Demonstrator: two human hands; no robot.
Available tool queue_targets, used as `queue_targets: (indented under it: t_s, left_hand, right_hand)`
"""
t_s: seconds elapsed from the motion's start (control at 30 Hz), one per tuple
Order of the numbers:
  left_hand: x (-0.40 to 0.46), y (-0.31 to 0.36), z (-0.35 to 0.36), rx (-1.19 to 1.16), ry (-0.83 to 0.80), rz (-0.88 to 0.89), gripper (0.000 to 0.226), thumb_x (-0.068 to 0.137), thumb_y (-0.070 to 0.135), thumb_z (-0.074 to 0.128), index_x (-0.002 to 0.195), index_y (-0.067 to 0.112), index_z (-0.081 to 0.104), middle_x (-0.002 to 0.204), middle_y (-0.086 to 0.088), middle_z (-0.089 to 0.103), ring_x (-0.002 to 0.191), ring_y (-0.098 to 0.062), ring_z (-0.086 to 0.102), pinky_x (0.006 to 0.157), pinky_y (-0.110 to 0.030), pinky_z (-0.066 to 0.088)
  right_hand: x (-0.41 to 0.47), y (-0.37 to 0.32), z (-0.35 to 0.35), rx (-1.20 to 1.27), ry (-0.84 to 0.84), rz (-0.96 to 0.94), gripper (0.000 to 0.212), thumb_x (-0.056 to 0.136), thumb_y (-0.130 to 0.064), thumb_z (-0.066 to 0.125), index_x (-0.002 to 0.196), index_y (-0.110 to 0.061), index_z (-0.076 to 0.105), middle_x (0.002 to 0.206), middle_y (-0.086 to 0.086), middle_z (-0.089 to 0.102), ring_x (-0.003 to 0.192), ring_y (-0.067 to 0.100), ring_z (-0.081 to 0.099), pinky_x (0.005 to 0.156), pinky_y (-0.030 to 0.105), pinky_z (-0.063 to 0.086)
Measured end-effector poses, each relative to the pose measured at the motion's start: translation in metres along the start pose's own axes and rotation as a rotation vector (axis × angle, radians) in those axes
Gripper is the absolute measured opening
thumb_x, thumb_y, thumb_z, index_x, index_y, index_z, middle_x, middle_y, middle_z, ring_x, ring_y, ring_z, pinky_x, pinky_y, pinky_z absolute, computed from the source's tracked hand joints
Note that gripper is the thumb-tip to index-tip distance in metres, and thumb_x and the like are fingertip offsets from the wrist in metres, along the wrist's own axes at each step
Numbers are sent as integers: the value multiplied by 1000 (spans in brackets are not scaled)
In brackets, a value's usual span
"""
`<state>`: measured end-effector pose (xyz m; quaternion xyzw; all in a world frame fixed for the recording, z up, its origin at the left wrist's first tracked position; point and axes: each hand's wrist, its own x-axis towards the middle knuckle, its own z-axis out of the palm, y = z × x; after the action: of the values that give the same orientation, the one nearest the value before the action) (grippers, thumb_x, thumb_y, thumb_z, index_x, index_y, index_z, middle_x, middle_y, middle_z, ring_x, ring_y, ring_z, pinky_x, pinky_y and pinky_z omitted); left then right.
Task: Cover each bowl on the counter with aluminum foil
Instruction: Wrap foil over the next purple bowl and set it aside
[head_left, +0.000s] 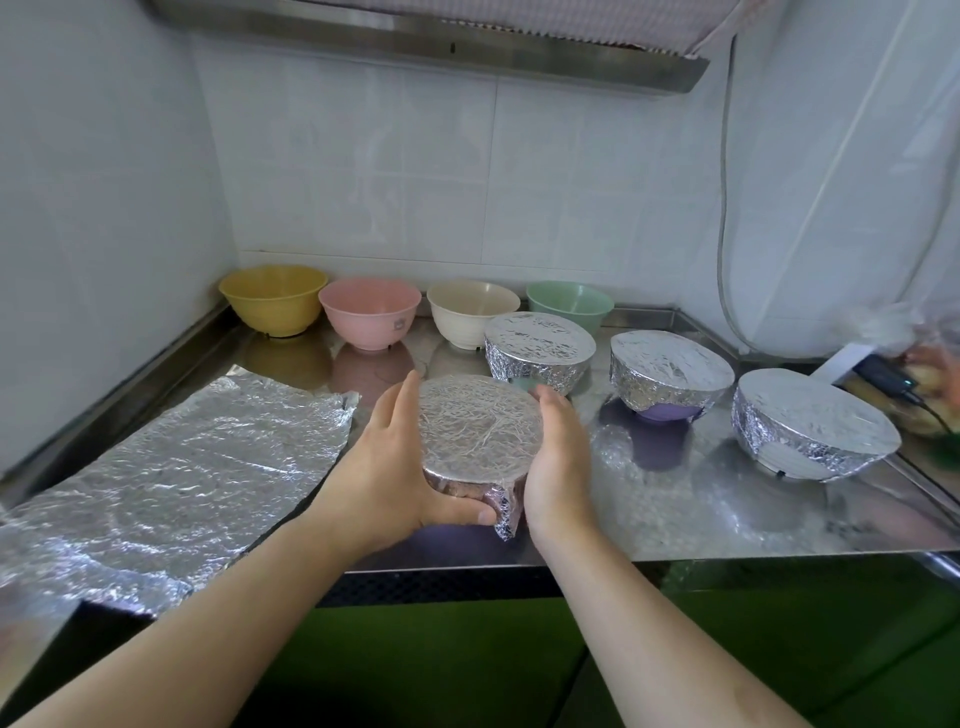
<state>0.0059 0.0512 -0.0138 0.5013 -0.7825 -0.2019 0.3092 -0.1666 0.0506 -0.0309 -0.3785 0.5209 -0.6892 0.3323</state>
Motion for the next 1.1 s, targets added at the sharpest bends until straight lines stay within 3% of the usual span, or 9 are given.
queue_targets:
  t_s: [0.07, 0.1, 0.17, 0.23, 0.37, 0.53, 0.77, 0.97, 1.1]
  left_hand:
    - [1, -2, -3, 17, -17, -2, 168, 40, 80, 89, 166, 17, -4, 173, 2, 5, 157, -13, 10, 118, -23, 16]
    - [1, -2, -4, 20, -19, -6, 168, 41, 80, 88, 166, 16, -4, 173, 2, 5, 157, -13, 10, 119, -23, 16]
    - [0, 0, -3, 20, -14, -27, 167, 43, 80, 88, 166, 15, -5, 172, 1, 5, 157, -14, 12, 120, -25, 17]
    - [-1, 5, 0, 15, 1, -45, 165, 45, 79, 87, 166, 14, -4, 171, -1, 5, 157, -16, 13, 120, -28, 21]
    - [-4, 13, 4, 12, 24, -55, 164, 42, 85, 78, 165, 11, -2, 170, -4, 7, 156, -20, 15, 121, -30, 24]
    - [-5, 14, 4, 20, 16, -74, 163, 47, 77, 87, 165, 13, -5, 171, -5, 6, 157, -19, 16, 121, -31, 25]
    - [-6, 12, 2, 42, 1, -75, 159, 52, 72, 89, 165, 11, -5, 172, -6, 5, 157, -20, 13, 121, -31, 23]
    - [-2, 9, 2, 28, -11, -77, 159, 51, 71, 90, 165, 11, -3, 171, -5, 8, 155, -18, 17, 119, -28, 23]
    - [1, 6, 0, 5, -25, -78, 161, 48, 73, 89, 166, 12, -3, 169, -4, 9, 155, -17, 17, 113, -21, 19]
  right_hand:
    - [-8, -7, -15, -104, 29, -103, 31, 109, -32, 52, 136, -24, 62, 127, -19, 63, 120, -9, 56, 110, 27, 43]
    - [-12, -9, -23, -165, 71, -186, 22, 107, -26, 55, 129, -25, 61, 123, -16, 62, 116, -8, 57, 104, 26, 45]
    - [-28, -15, -36, -301, 103, -350, 15, 98, -18, 63, 111, -23, 59, 110, -3, 61, 105, 10, 60, 91, 31, 49]
    - [-42, -13, -43, -400, 14, -445, 15, 87, -14, 66, 96, -20, 56, 92, 2, 59, 88, 22, 59, 77, 37, 49]
    - [-60, -1, -46, -560, -100, -529, 22, 85, -20, 75, 88, -20, 52, 86, -6, 57, 85, 17, 59, 74, 36, 49]
    - [-63, 9, -47, -624, -15, -483, 22, 89, -27, 83, 85, -25, 61, 81, -12, 66, 79, 8, 65, 69, 33, 53]
    - [-64, 9, -50, -683, -46, -534, 18, 95, -21, 77, 83, -23, 64, 73, -12, 65, 68, 9, 64, 60, 34, 52]
    - [-58, 5, -53, -603, -94, -309, 30, 91, -3, 79, 78, -26, 64, 73, -12, 70, 74, 4, 70, 65, 15, 51]
    - [-52, 2, -53, -555, -116, -176, 27, 88, -5, 82, 76, -25, 69, 77, -15, 72, 78, 2, 70, 69, 11, 49]
